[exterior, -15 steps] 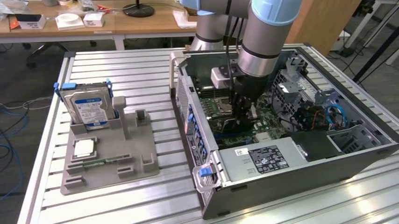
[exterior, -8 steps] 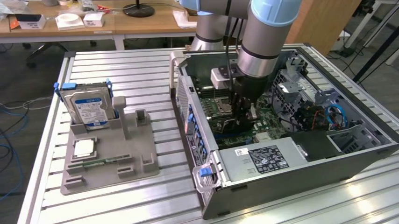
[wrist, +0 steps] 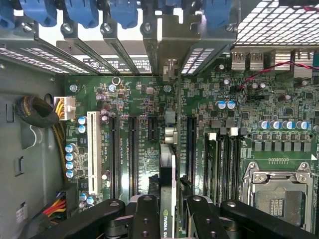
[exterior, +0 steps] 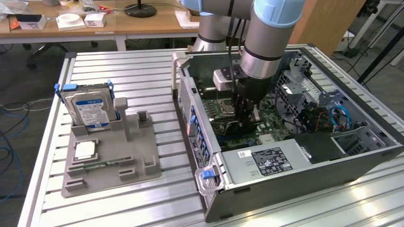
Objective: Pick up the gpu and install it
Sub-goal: 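Insert the gpu into the slot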
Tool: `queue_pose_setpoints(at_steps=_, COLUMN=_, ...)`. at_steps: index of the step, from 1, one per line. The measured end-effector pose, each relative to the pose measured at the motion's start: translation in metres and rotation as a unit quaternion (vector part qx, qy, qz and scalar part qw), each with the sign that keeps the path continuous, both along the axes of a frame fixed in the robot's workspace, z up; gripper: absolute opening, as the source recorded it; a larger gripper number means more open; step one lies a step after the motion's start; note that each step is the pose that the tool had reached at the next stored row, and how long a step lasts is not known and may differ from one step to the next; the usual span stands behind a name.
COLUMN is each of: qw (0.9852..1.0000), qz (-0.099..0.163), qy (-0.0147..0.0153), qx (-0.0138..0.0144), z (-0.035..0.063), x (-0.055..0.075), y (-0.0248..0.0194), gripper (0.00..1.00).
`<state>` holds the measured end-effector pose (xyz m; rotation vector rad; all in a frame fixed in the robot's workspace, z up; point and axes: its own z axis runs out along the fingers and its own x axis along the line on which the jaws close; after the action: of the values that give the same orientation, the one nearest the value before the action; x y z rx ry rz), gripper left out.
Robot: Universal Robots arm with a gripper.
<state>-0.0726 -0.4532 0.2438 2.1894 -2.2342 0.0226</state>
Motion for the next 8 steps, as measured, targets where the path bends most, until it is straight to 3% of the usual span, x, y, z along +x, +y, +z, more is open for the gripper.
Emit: queue_pose_setpoints(at_steps=8, qw=1.0, qz=0.0, qy=0.0001, qx=-0.0007, z=-0.0005, x=-0.0003, y=0.0, gripper=0.26)
